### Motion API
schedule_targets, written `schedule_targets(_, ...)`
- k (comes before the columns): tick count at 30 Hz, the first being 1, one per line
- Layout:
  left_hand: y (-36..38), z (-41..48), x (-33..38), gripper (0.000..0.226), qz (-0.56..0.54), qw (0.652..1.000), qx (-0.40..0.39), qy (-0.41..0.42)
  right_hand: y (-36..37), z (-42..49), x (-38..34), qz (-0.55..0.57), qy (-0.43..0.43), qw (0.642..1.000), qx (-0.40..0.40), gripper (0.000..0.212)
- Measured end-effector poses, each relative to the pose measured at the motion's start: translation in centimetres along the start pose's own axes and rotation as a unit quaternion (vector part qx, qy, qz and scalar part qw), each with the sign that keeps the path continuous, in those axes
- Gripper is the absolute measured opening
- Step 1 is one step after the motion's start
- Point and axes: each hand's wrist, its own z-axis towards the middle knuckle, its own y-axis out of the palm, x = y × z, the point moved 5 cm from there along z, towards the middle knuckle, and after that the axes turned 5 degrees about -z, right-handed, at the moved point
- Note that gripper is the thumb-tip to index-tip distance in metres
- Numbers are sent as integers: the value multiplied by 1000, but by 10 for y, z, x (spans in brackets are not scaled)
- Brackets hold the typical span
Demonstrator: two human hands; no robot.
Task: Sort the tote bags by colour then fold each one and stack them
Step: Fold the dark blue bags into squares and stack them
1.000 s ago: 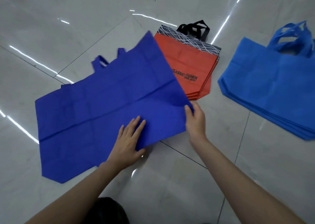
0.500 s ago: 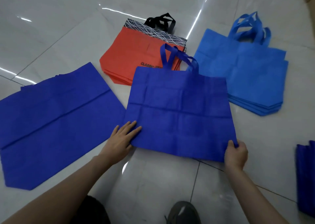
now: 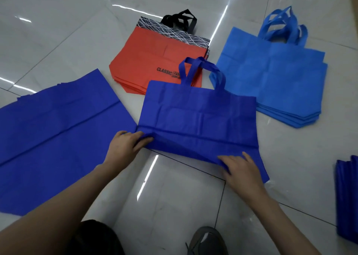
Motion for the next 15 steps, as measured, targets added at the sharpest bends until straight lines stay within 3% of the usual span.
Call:
schedule_targets(3, -13, 6, -7, 60, -126, 987, 34, -89, -20, -4, 48, 128, 119, 984, -47, 19)
schedule_targets(5, -18, 12, -11, 63, -194, 970, 43, -139, -31, -6, 75, 301, 178, 936, -49, 8)
schedule_targets(7, -21, 19, -7, 60, -254, 951, 47, -167, -36, -2, 93, 403, 220, 888, -5, 4)
schedule_targets(11, -21, 30, 0, 33, -385, 901, 78, -184, -32, 16, 110, 473, 278, 829, 105, 27)
schedule_targets(13, -15, 30, -4, 41, -397, 897, 57, -185, -31, 28, 116, 498, 315, 789, 171, 30)
schedule_targets(15, -6, 30, -13, 44, -376, 904, 30, -199, -26, 43, 117, 489, 335, 782, 196, 27)
